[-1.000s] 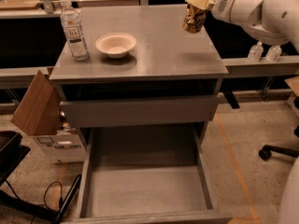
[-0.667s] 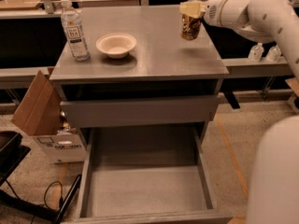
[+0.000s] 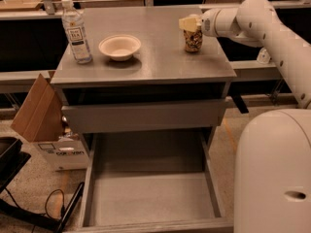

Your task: Pick orange can from middle drawer and place on counter

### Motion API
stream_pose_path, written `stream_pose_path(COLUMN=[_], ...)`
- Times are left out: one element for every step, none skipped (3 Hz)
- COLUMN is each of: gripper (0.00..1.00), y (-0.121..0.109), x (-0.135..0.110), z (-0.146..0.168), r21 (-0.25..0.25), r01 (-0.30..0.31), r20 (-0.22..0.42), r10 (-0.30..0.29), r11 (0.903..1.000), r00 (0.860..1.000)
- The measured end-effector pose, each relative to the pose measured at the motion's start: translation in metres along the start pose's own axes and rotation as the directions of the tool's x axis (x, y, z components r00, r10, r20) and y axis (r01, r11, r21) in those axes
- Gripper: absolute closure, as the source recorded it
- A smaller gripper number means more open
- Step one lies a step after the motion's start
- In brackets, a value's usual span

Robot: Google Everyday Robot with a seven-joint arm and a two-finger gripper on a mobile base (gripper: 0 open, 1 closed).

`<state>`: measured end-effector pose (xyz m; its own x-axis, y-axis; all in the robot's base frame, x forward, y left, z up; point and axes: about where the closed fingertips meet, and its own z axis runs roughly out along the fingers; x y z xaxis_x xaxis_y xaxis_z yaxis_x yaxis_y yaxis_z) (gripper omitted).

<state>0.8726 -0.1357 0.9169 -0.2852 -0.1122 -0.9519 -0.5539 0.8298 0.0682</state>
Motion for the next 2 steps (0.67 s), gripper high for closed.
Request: stream_pose_path(gripper=[0.83,0.6], y=[0.0019,0.0035], x=[0.0016,0.0023], z=[0.0029,0.0049], r21=[-0.004,-0.007], r01=[0.001,0.0], r20=[-0.002,-0.004], r10=[-0.001,0.0], r11=[1.0,1.0], r00=[1.0,1.0])
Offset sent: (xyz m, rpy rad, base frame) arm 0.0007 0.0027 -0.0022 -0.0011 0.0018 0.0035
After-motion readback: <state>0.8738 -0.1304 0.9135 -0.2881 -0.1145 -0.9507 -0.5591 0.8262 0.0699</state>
